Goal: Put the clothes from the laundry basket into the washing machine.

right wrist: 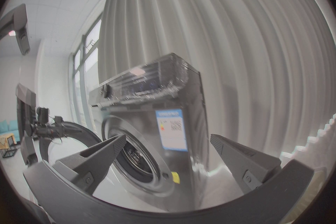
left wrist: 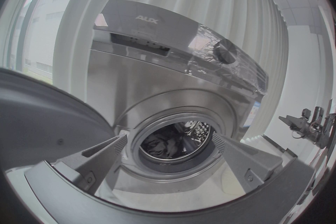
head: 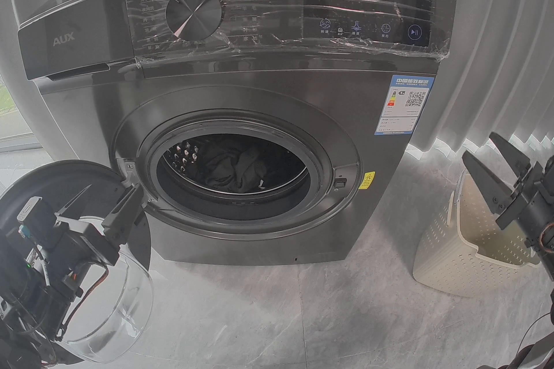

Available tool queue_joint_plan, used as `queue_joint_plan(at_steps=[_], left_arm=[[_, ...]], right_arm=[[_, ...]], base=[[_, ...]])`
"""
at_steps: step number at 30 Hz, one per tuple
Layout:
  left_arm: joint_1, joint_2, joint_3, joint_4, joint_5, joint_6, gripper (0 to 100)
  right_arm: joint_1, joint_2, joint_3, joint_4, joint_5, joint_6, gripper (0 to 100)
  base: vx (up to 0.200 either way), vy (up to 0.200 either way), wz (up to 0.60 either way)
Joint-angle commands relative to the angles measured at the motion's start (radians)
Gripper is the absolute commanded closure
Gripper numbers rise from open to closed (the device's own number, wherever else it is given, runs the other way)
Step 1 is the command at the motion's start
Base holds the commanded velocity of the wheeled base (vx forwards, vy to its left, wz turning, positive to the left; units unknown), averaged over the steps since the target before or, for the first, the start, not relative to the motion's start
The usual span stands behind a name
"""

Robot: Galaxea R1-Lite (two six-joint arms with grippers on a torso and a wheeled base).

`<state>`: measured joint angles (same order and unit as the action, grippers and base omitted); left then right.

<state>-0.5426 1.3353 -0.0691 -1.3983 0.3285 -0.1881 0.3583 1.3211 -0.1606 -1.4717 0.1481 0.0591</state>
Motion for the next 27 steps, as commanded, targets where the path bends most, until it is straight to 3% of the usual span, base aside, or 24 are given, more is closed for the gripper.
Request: queue_joint_plan(at_steps=[1, 5, 8, 13, 17, 18, 23, 27], left_arm=[[0.072, -0.035, 0.069, 0.007, 0.010, 0.032, 0], [0.075, -0.099, 0.069, 0.024, 0.026, 0.039, 0], [0.075, -0.199, 0.069, 0.110, 0.030, 0.042, 0], [0.078, -0.403, 0.069, 0.318, 0.020, 0.114, 0], [0.110, -0.449, 0.069, 0.369, 0.020, 0.121, 0], [0.144, -0.521, 0.069, 0.423, 0.018, 0.122, 0], [0.174, -0.645, 0.069, 0.547, 0.007, 0.119, 0], [0.250, -0.791, 0.069, 0.762, -0.031, 0.125, 0]], right_arm=[[-0.121, -0.166, 0.084, 0.131, 0.005, -0.051, 0], [-0.208, -0.307, 0.089, 0.243, 0.016, -0.065, 0], [-0.236, -0.427, 0.116, 0.297, 0.033, -0.065, 0], [-0.249, -0.617, 0.135, 0.452, 0.036, -0.067, 0], [-0.245, -0.681, 0.130, 0.513, 0.036, -0.067, 0], [-0.240, -0.738, 0.144, 0.554, 0.036, -0.076, 0], [-0.237, -0.862, 0.161, 0.656, 0.036, -0.099, 0], [-0.249, -1.042, 0.161, 0.840, 0.036, -0.108, 0]], base=[[0.000, 0.000, 0.00], [0.000, 0.000, 0.00], [0.000, 0.000, 0.00], [0.000, 0.000, 0.00], [0.000, 0.000, 0.00], [0.000, 0.000, 0.00], [0.000, 0.000, 0.00], [0.000, 0.000, 0.00]])
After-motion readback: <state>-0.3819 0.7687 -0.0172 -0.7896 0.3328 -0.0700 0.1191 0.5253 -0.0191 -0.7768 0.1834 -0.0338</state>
